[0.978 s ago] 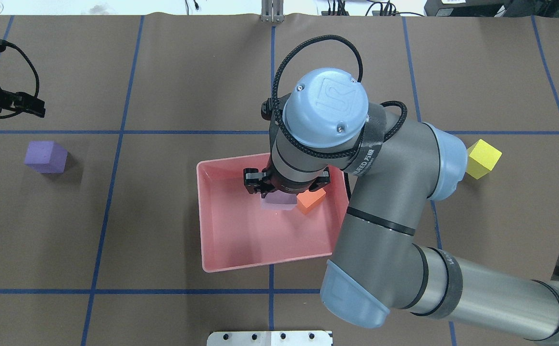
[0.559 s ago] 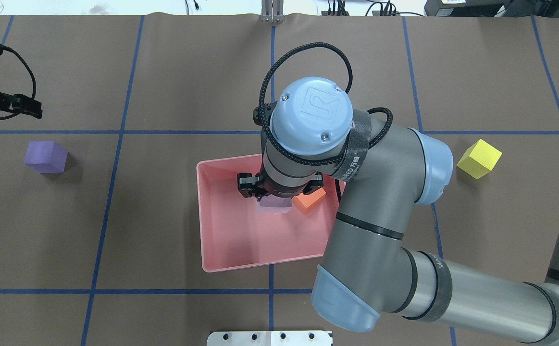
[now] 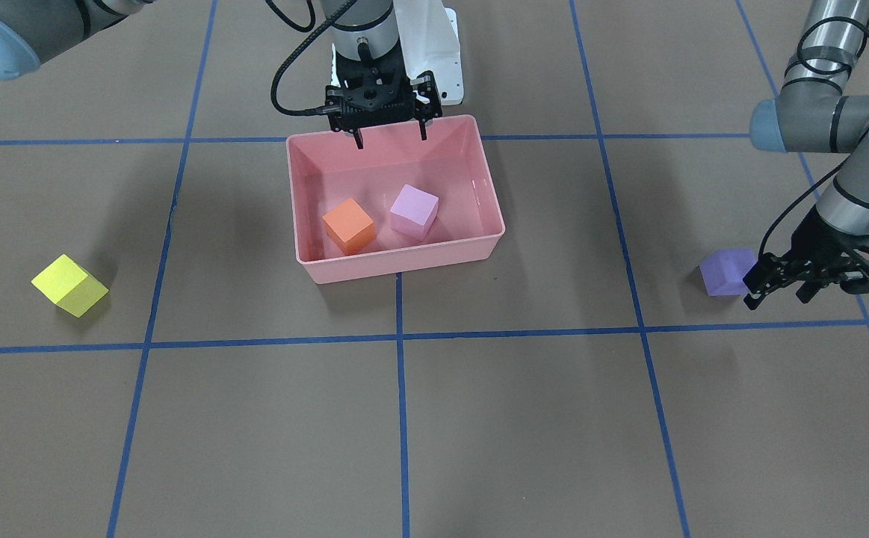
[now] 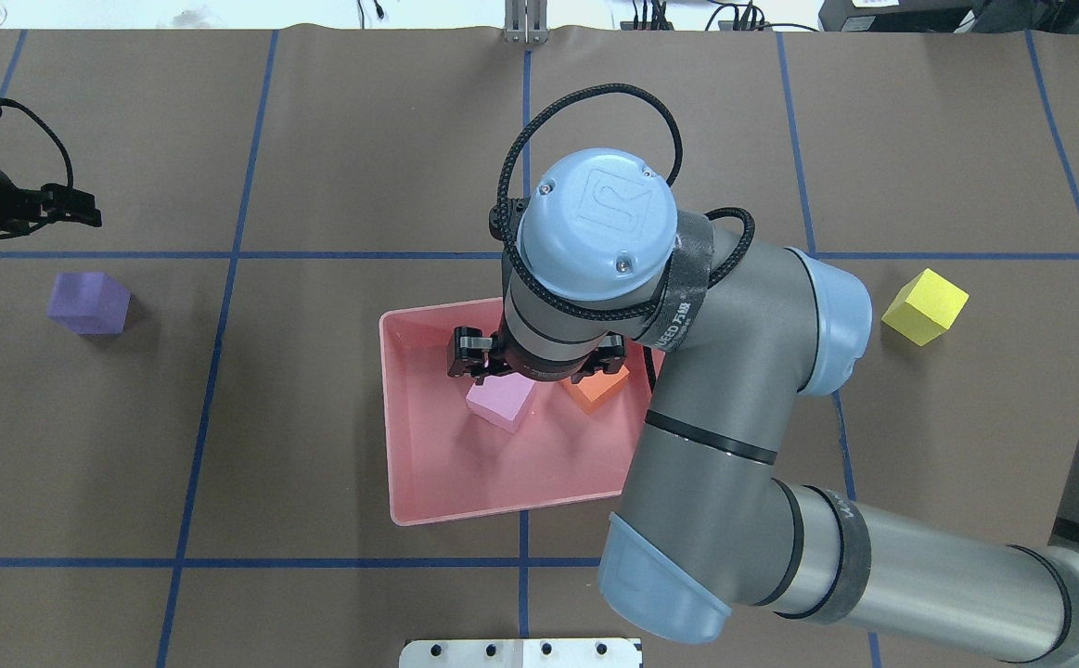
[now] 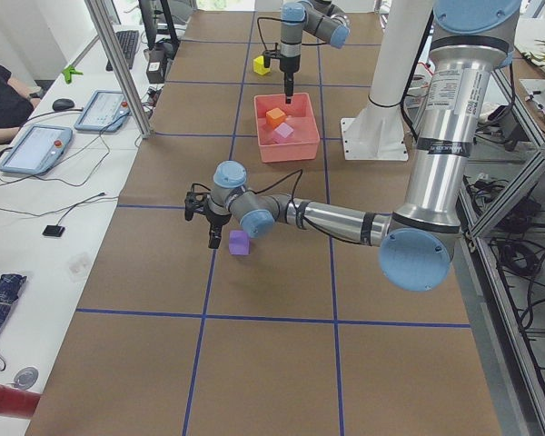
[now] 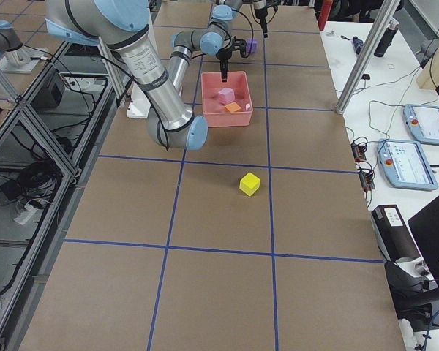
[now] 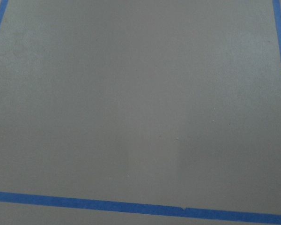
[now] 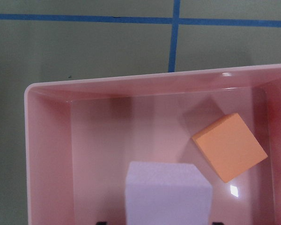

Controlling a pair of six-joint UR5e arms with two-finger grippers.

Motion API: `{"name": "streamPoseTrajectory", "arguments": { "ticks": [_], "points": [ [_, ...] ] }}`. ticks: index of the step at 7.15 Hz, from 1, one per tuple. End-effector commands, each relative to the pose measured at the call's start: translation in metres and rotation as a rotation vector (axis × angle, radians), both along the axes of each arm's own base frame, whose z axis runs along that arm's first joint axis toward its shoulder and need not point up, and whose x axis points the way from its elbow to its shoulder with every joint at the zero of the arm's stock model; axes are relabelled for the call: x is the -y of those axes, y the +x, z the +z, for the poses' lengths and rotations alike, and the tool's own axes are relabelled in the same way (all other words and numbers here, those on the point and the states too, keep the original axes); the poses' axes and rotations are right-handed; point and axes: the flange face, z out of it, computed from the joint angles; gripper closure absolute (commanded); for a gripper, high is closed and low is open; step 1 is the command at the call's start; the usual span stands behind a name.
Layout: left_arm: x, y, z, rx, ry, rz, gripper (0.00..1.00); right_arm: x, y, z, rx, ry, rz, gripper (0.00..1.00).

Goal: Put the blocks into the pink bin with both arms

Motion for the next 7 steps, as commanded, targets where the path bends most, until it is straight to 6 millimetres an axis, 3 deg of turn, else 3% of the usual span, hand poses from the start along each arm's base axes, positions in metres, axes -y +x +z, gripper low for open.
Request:
{"name": "streamPoseTrajectory", "arguments": {
  "ticks": [1, 2, 3, 5, 7],
  "points": [
    [-0.007, 0.016, -0.002, -0.002, 0.017, 0.022, 0.0, 0.0, 0.018, -0.009, 0.016, -0.004, 0.019, 0.01],
    [-0.027, 0.02, 0.007, 0.009, 0.014, 0.048, 0.0, 0.016, 0.041, -0.007, -0.003, -0.019, 0.056, 0.01],
    [-0.035, 0.029, 0.005, 0.02, 0.03, 0.058, 0.0, 0.031, 0.057, -0.003, -0.017, -0.022, 0.085, 0.01],
    [-0.051, 0.028, 0.017, 0.05, 0.043, 0.089, 0.0, 0.064, 0.09, 0.007, -0.03, -0.035, 0.121, 0.01],
    [-0.062, 0.028, 0.026, 0.062, 0.038, 0.111, 0.0, 0.096, 0.14, 0.042, -0.059, -0.017, 0.119, 0.01]
  ]
}}
